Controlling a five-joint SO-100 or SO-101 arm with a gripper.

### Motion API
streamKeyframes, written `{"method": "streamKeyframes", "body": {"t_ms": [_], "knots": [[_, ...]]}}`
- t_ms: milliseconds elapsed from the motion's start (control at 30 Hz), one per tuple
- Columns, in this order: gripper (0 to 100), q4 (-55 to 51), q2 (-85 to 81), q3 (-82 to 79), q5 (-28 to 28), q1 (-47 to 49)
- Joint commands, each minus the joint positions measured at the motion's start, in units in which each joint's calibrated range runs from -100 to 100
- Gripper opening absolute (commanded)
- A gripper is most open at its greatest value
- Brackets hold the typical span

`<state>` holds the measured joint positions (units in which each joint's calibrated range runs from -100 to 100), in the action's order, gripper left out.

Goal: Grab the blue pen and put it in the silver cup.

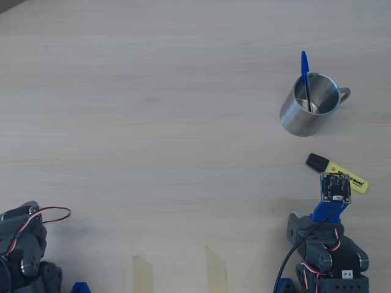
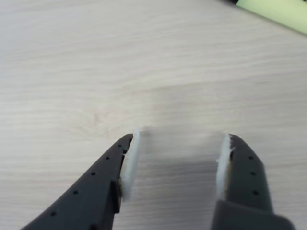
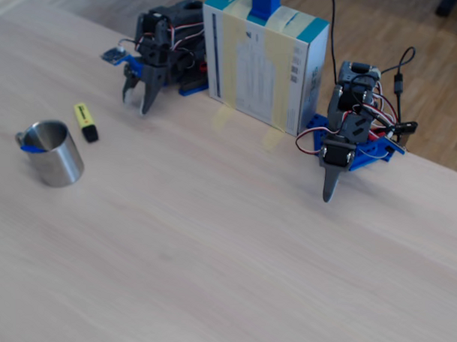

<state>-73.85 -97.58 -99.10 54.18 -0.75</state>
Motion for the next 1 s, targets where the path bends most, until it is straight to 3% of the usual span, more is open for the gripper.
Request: {"method": "streamKeyframes", "body": {"t_ms": [0, 167, 967], "knots": [[15, -1.3, -0.1, -0.6, -0.6, -0.4], [2, -1.2, -0.1, -0.6, -0.6, -0.6], [3, -1.3, 0.4, -0.6, -0.2, -1.3]]}}
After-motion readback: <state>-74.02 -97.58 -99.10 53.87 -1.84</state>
